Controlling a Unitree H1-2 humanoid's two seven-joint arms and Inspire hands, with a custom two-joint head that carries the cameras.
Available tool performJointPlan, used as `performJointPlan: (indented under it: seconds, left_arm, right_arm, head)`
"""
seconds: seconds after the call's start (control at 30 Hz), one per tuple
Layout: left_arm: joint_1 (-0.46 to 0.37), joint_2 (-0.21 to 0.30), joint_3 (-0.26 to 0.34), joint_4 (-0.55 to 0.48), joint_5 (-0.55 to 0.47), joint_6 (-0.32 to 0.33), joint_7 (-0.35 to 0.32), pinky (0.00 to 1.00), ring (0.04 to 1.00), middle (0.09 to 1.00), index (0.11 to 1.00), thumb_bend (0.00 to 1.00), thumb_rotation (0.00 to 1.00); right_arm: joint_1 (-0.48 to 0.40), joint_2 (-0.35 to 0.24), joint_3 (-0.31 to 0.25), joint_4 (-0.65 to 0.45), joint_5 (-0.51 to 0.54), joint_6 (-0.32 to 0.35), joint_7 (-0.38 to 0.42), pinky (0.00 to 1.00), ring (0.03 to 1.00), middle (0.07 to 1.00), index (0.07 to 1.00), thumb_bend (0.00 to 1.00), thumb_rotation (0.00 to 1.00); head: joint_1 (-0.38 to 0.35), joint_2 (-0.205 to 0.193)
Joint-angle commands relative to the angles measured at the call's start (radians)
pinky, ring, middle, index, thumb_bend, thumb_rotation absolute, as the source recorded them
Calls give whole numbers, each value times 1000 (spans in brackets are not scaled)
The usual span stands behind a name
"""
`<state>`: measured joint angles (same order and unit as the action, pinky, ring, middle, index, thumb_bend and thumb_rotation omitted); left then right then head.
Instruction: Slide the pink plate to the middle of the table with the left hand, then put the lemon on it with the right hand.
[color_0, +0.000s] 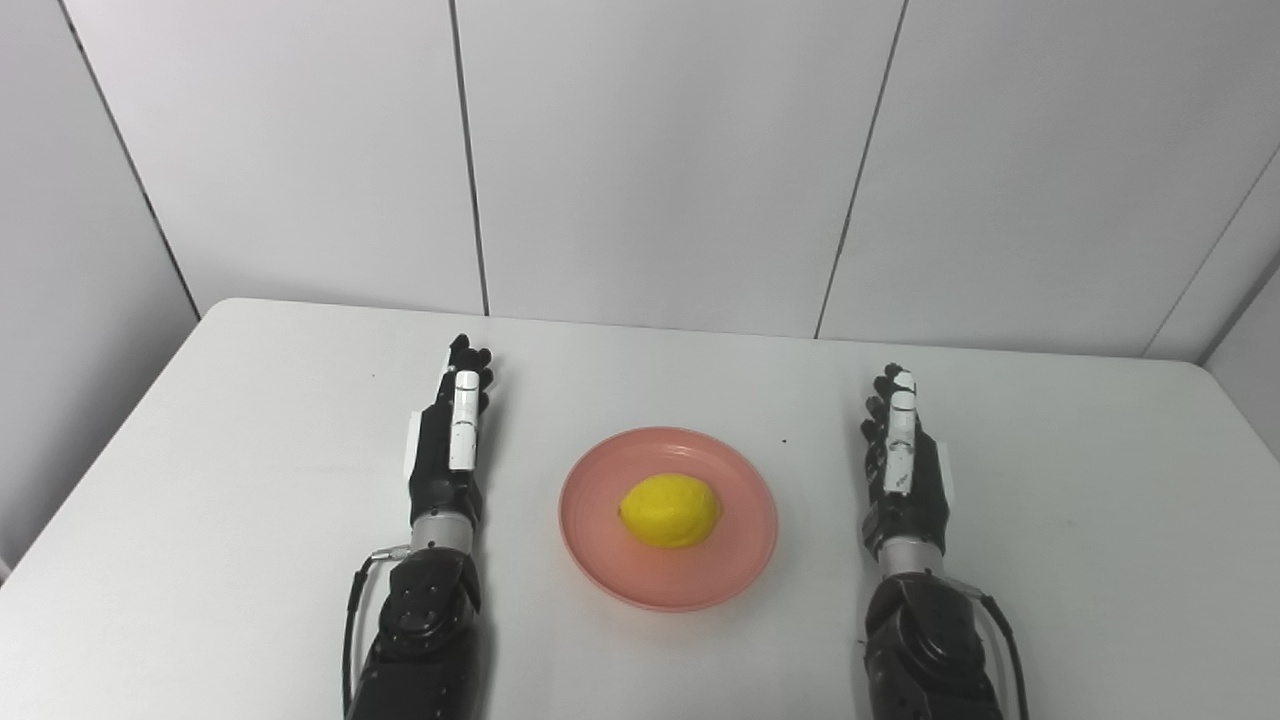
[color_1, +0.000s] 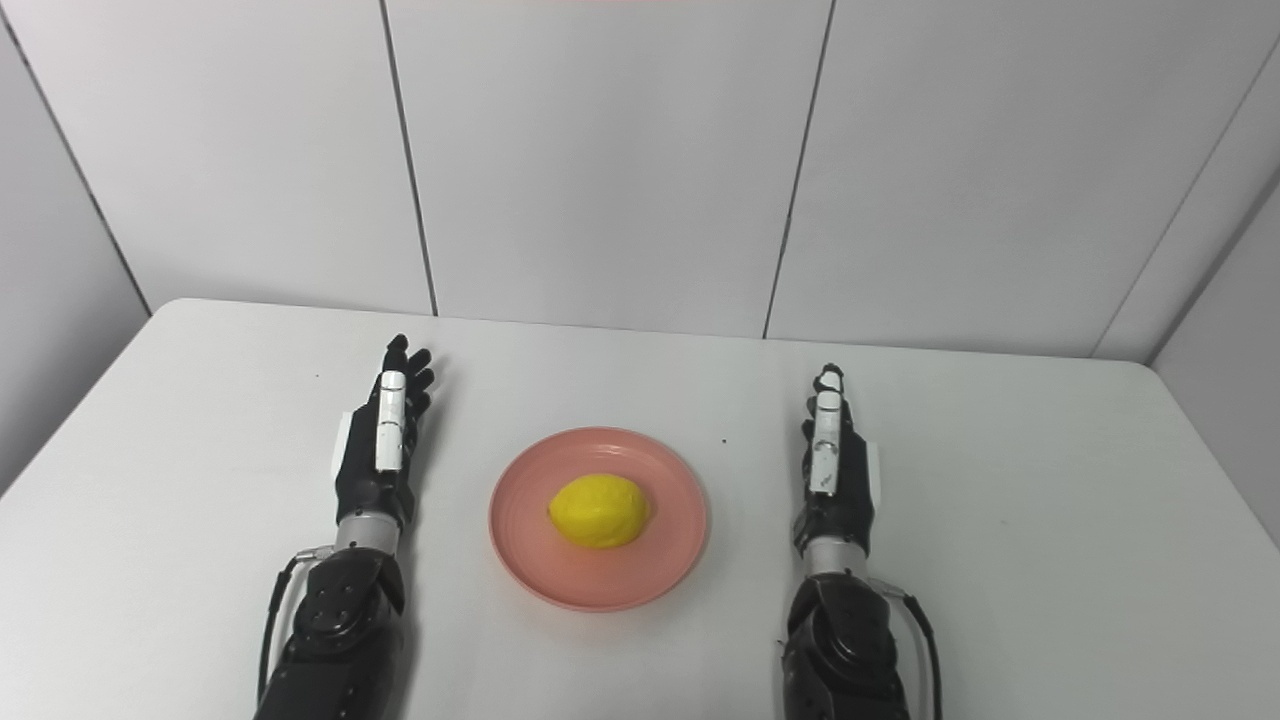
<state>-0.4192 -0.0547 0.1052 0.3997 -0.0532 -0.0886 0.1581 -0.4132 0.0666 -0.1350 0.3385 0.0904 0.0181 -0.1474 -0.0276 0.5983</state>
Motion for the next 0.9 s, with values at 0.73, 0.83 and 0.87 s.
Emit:
performJointPlan:
  seconds: [0.73, 0.83, 0.87]
  left_arm:
    - [22, -9, 12, -82, -33, 57, -30, 963, 934, 923, 958, 722, 984]
    - [24, -7, 11, -93, -40, 69, -27, 959, 932, 924, 958, 725, 975]
    - [25, -6, 10, -98, -39, 76, -25, 954, 929, 921, 953, 729, 968]
  right_arm:
    - [96, 10, 1, -25, 48, -54, 54, 1000, 947, 961, 961, 750, 973]
    - [104, 14, -5, -31, 59, -62, 54, 1000, 944, 957, 952, 747, 963]
    - [105, 16, -8, -34, 62, -60, 52, 1000, 940, 954, 946, 749, 956]
  head:
    - [-17, -14]
    - [-18, -16]
    - [-18, -14]
